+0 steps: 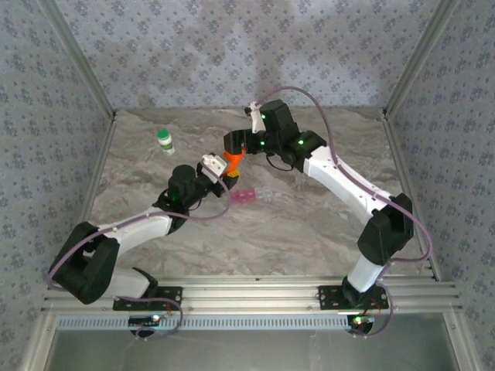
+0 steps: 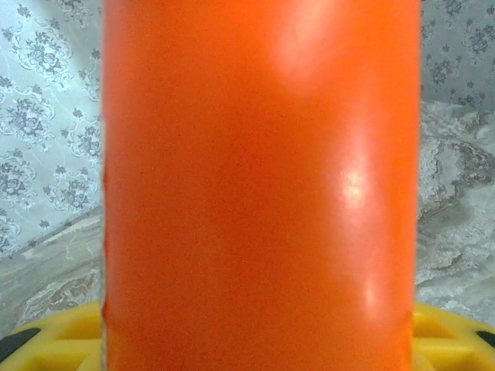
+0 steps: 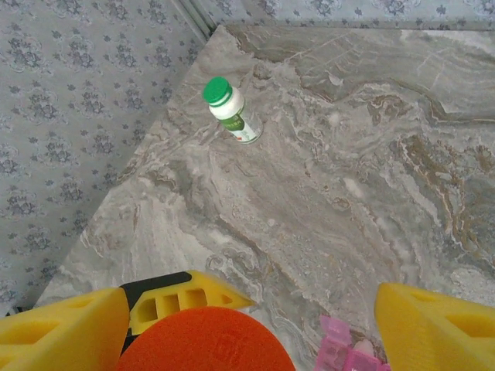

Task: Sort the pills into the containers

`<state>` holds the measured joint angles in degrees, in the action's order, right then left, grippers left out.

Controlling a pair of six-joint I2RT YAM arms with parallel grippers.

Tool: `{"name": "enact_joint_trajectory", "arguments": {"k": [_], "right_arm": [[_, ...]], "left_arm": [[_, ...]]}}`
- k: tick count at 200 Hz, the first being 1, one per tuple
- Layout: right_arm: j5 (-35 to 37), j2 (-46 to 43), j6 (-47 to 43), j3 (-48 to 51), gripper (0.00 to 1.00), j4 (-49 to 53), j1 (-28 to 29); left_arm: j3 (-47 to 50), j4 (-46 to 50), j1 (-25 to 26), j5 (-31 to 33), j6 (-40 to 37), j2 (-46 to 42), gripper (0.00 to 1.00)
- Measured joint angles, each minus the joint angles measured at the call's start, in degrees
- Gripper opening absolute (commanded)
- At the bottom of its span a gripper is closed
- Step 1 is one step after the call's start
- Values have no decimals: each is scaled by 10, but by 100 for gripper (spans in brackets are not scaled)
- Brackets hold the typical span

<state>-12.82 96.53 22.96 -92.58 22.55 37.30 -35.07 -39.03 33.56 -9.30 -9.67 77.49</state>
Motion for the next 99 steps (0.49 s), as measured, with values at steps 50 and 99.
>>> {"name": "enact_joint_trajectory", "arguments": {"k": [50, 99], "right_arm": [[-18, 0, 25, 23, 66, -12, 3], [-31, -4, 52, 48, 45, -49, 8]], "left_arm": [[-1, 4, 2, 12, -4, 8, 0], [-1, 9, 3, 16, -4, 10, 0]]}}
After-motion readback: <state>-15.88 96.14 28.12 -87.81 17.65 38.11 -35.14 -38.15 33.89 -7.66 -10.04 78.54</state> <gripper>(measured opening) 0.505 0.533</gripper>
